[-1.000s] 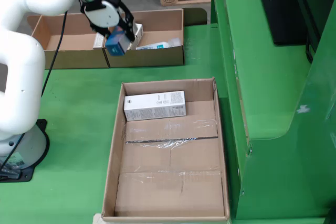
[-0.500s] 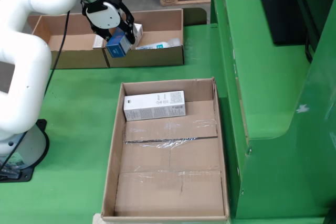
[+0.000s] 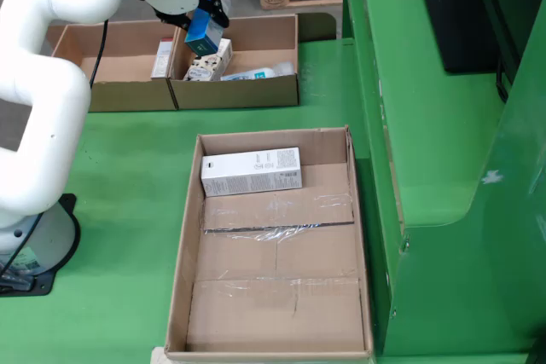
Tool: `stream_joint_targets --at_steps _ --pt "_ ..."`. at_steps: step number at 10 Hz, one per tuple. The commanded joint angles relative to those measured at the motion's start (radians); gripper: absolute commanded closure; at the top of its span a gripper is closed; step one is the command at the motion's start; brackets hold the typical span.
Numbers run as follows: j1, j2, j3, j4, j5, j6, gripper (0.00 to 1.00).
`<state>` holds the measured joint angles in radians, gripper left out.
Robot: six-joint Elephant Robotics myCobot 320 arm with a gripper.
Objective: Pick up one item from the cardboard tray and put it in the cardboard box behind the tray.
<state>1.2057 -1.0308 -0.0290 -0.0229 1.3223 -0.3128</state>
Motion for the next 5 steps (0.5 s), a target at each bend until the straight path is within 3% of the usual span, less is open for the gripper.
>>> stream_joint_targets --at_steps 1,4,5 --pt "0.03 -0.025 0.029 0.139 -0.044 -0.019 1.0" --pt "0.028 -0.108 0.029 0.307 -0.1 -0.047 1.0" --pt "0.038 -0.18 0.029 0.459 -0.211 -0.085 1.0"
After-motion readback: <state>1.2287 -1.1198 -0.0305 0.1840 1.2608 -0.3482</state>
